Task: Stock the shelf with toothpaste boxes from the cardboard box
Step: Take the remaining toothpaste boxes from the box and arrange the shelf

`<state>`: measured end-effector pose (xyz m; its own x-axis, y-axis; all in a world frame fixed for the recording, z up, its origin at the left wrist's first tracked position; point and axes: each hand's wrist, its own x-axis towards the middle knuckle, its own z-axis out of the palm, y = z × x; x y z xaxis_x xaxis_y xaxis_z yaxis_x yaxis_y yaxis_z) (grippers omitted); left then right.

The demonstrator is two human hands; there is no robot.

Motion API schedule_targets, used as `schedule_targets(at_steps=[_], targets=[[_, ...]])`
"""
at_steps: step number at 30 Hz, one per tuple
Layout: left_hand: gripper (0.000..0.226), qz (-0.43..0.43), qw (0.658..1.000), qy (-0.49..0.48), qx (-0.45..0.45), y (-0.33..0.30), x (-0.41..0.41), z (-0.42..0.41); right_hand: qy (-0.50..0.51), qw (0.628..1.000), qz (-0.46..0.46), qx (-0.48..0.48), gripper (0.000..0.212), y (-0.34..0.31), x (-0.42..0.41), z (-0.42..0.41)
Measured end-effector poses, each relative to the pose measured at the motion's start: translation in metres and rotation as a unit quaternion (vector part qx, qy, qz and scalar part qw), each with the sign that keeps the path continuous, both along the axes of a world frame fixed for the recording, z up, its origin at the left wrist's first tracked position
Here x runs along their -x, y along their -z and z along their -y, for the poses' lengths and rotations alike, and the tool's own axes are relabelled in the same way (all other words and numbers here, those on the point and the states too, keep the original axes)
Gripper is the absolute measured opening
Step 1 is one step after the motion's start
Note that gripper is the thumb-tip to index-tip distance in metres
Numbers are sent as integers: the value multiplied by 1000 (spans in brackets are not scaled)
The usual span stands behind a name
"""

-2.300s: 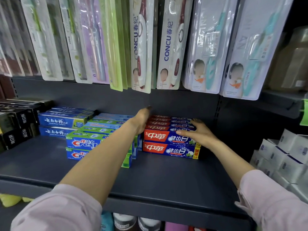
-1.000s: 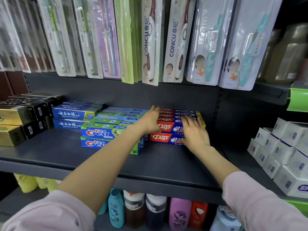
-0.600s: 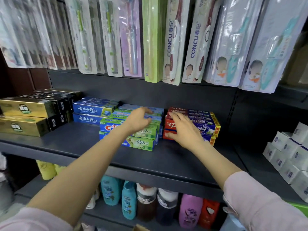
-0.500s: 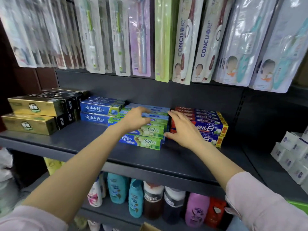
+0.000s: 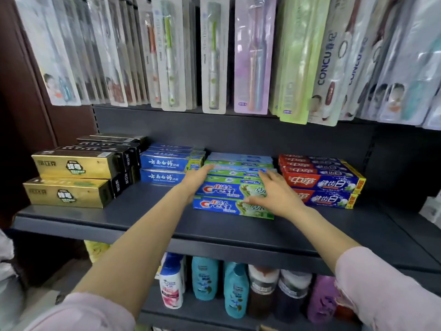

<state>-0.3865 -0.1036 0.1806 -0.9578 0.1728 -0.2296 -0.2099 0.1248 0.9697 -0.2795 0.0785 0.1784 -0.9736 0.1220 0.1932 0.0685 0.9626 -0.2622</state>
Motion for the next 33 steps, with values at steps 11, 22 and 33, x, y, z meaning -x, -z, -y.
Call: schedule_targets(at_steps=[11, 22, 33], targets=[[12, 42, 992, 72, -97, 9, 7, 8, 41, 996, 15, -73, 103, 2, 4, 8], [20, 10, 993, 97, -70, 14, 21, 7, 42, 993, 25, -105, 111, 3, 8, 5], [14, 36, 988, 130, -72, 11, 28, 10, 57, 990, 30, -128, 112, -1, 7, 12]])
